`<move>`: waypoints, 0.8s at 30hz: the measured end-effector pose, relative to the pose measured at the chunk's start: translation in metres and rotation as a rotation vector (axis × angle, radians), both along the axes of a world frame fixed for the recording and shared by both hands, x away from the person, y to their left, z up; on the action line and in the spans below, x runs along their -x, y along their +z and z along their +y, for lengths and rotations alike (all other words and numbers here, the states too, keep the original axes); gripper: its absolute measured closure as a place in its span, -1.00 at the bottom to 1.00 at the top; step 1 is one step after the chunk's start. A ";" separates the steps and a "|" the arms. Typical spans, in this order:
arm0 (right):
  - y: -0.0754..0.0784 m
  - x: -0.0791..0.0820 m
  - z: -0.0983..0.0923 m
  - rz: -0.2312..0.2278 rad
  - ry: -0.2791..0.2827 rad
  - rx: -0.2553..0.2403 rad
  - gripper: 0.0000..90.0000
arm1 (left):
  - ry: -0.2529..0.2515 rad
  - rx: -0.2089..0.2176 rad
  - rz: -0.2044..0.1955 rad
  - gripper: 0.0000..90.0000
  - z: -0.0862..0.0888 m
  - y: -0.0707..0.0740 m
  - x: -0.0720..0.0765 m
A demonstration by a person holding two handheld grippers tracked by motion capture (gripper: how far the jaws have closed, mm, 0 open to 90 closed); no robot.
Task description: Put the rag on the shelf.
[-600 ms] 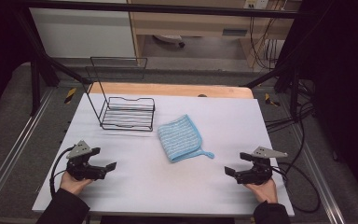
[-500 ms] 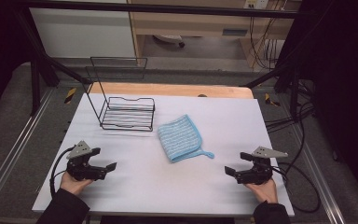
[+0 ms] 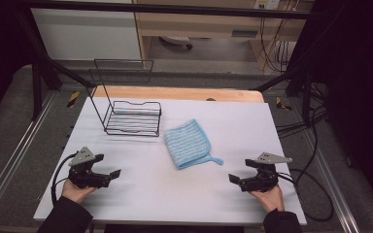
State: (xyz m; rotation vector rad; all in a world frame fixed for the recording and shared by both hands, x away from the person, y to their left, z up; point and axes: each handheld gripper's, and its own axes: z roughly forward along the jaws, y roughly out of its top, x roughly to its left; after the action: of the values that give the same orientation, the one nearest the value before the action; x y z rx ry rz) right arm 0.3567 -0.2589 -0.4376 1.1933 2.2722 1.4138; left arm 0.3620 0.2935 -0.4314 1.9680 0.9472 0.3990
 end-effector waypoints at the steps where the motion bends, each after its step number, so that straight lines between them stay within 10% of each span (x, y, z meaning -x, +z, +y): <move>1: 0.000 0.000 0.002 -0.002 0.003 0.004 -0.99 | -0.001 -0.001 0.000 -0.89 0.000 0.000 0.000; 24: 0.006 -0.014 0.055 -0.008 0.053 0.067 -0.99 | -0.001 -0.016 0.010 -0.88 -0.002 -0.003 -0.001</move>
State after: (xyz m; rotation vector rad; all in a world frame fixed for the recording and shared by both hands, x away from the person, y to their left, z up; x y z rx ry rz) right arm 0.3703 -0.2038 -0.4320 1.1131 2.3426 1.3467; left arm 0.3629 0.2914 -0.4344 1.9862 0.9523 0.3981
